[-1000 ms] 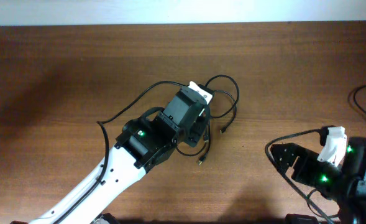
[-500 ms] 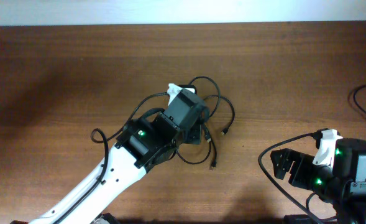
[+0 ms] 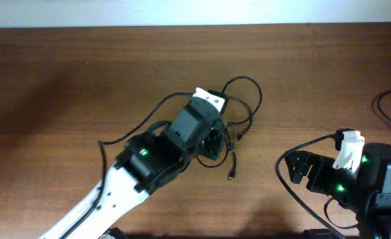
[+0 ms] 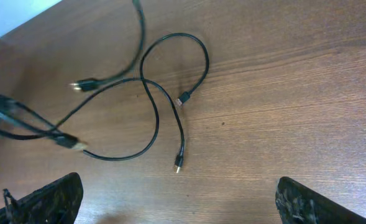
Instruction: Untangle cables
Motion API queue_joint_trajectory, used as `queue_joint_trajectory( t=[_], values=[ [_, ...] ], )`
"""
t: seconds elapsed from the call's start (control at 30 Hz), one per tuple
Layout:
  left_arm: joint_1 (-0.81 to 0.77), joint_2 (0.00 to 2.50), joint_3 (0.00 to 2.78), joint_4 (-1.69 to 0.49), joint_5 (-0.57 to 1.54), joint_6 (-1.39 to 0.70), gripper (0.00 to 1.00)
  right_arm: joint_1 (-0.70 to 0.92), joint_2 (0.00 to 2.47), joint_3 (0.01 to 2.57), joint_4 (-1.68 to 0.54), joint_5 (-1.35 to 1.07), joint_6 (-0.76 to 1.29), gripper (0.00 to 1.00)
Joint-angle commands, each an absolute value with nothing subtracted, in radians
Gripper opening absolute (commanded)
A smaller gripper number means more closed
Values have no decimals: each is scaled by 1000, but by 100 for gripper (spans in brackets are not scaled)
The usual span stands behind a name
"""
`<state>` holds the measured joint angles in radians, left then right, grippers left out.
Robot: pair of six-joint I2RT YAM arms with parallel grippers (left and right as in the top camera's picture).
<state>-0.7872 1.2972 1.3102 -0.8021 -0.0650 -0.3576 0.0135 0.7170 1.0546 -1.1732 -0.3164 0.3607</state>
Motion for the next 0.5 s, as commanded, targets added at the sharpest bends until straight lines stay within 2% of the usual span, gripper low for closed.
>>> queue_joint_trajectory(
  t=[0.0,0.1,0.13,0.2,0.27,0.43,0.47],
  values=[
    [-789,1225,1325,-793,-139,-334,0,21,727,1000,-1170,-333,415,98],
    [-789,1217,1325,-774,-139,-334,0,22,769,953,-1120,-501,427,99],
    [-789,1217,1325,-715,-139,-334,0,22,788,943,-1083,-589,416,99],
    [-789,1217,1325,-636,-125,-334,0,22,820,941,-1060,-619,432,99],
    [-789,1217,1325,-710,-58,-178,0,21,873,941,-979,-631,454,99],
    [-789,1218,1325,-847,-31,-51,0,22,977,941,-811,-786,453,99],
    [-789,1218,1325,-857,38,40,0,22,997,941,-772,-777,439,99]
  ],
)
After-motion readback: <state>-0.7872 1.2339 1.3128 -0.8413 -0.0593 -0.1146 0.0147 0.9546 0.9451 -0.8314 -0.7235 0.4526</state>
